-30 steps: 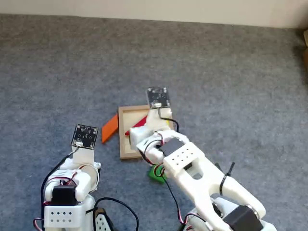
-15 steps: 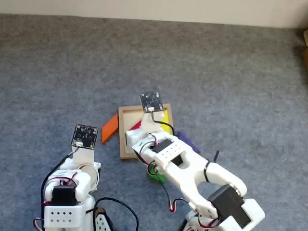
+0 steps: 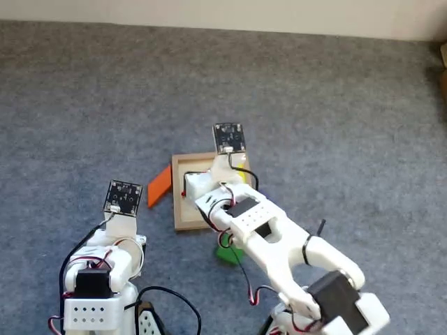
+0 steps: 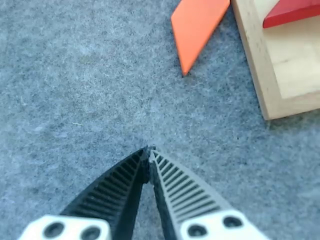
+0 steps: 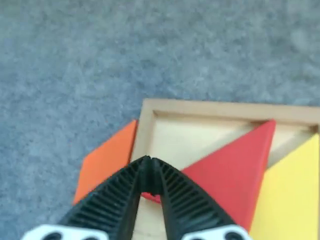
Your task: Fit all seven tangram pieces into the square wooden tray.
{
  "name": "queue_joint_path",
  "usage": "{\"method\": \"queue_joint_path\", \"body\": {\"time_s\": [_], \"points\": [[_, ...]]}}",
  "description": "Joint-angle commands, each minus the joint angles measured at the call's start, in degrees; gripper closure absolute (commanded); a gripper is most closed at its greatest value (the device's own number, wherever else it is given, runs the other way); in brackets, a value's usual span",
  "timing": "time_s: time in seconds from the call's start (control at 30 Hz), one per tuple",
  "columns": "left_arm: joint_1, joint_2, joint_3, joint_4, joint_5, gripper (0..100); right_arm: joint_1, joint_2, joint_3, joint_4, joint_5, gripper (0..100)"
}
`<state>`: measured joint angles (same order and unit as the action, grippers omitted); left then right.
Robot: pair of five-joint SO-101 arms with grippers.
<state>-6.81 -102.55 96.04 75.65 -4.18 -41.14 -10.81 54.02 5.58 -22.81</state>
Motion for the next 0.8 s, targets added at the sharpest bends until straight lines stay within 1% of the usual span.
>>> {"method": "queue_joint_path", "body": {"time_s": [0.0, 0.13, 0.3, 0.47, 0.77], "points": [[-0.7, -1.5, 1.2, 0.4, 0.2, 99, -0.7, -4.8, -0.7, 5.8, 1.0, 99.5], [-0.7, -1.5, 1.2, 0.4, 0.2, 99, -1.1, -3.1, -0.8, 6.5, 0.8, 99.5], [-0.7, -1.5, 1.2, 0.4, 0.2, 99, -1.2, 3.4, -1.4, 6.5, 1.0, 99.5], [-0.7, -1.5, 1.2, 0.4, 0.2, 99, -1.0, 9.1, -6.4, 6.5, 0.8, 99.5], [-0.7, -1.5, 1.2, 0.4, 0.2, 99, -0.8, 13.7, -12.8, 6.5, 0.6, 99.5]]}}
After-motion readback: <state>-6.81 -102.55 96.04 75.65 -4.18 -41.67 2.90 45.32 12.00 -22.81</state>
